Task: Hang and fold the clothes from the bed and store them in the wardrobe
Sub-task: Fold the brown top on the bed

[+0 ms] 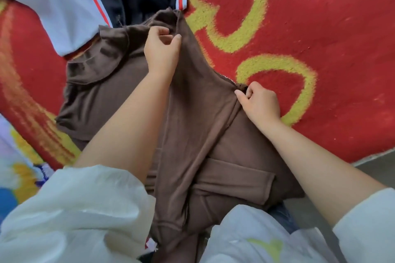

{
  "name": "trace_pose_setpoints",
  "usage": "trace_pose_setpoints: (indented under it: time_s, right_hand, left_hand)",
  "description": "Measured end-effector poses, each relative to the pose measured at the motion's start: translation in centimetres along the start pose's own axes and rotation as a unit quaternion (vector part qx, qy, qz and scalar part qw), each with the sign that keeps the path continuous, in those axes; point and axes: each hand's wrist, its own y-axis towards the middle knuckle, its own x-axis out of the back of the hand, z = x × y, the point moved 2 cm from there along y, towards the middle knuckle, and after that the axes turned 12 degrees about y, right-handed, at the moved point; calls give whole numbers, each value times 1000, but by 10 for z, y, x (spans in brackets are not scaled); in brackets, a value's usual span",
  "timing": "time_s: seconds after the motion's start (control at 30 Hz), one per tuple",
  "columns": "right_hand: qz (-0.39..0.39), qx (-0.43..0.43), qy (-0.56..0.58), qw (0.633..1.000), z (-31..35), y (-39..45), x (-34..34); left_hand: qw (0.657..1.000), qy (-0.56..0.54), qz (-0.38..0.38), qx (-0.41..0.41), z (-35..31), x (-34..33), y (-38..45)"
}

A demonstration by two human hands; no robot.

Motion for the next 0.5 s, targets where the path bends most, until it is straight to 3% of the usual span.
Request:
trace_pose_setpoints:
  time_s: [0.2,0.33,0.43,0.5]
  right_hand:
    - [1,74,-45,996,0,-20,0]
    - [11,81,24,996,-10,-58,-17]
    - [49,-45,165,984,-22,-86,-44]
    - [59,-172,330,926,-24,-102,-58]
  left_hand:
    - [996,56,-44,-54,79,24,-102]
    - [992,112,-53,-38,147,32,-189]
    - [980,163,-41,111,194,31,-244]
    - [951,179,-10,251,216,32,-272]
